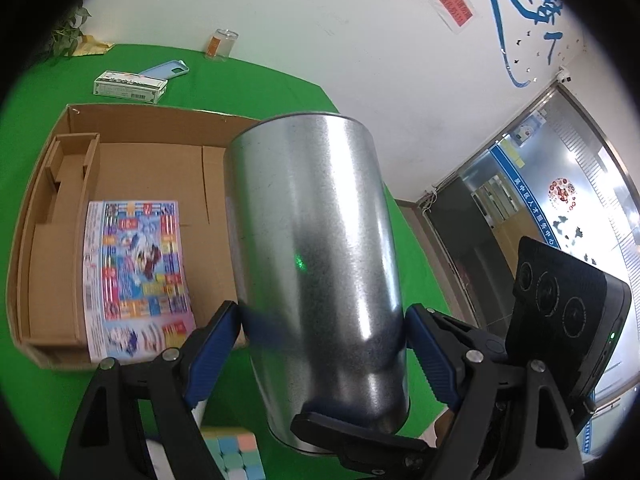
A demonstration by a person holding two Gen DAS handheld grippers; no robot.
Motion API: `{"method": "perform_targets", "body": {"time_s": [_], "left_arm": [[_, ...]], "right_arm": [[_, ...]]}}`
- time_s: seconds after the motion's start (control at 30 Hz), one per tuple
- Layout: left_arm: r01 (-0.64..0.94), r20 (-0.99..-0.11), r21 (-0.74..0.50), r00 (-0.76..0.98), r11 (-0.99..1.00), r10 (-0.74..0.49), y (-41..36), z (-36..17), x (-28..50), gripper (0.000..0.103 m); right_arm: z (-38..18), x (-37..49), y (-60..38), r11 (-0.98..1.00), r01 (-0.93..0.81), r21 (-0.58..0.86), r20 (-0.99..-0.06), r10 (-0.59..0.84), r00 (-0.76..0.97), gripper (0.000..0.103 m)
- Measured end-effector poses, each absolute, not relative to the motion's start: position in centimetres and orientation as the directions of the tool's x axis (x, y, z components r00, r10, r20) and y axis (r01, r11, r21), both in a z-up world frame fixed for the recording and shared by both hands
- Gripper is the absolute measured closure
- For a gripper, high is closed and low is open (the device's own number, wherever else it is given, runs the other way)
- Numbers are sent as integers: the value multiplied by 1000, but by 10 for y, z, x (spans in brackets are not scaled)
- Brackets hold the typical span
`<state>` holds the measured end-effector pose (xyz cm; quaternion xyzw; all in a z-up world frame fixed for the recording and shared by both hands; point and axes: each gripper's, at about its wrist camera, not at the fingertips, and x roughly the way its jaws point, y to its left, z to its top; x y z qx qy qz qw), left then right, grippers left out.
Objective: Organize rigid objects
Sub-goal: 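Carry the silver cylinder with both grippers over the cardboard box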
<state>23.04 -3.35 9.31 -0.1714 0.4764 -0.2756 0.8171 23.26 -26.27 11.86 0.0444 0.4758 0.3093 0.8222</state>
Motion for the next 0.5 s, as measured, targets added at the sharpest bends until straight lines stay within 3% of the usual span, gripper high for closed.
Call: {"method": "perform_targets", "body": {"time_s": [0.5], "left_arm": [[156, -759, -586, 237, 795, -606, -32, 6, 315, 19]], "right_arm": [[40, 322, -248, 833, -354, 424, -831, 514, 214, 16]]}}
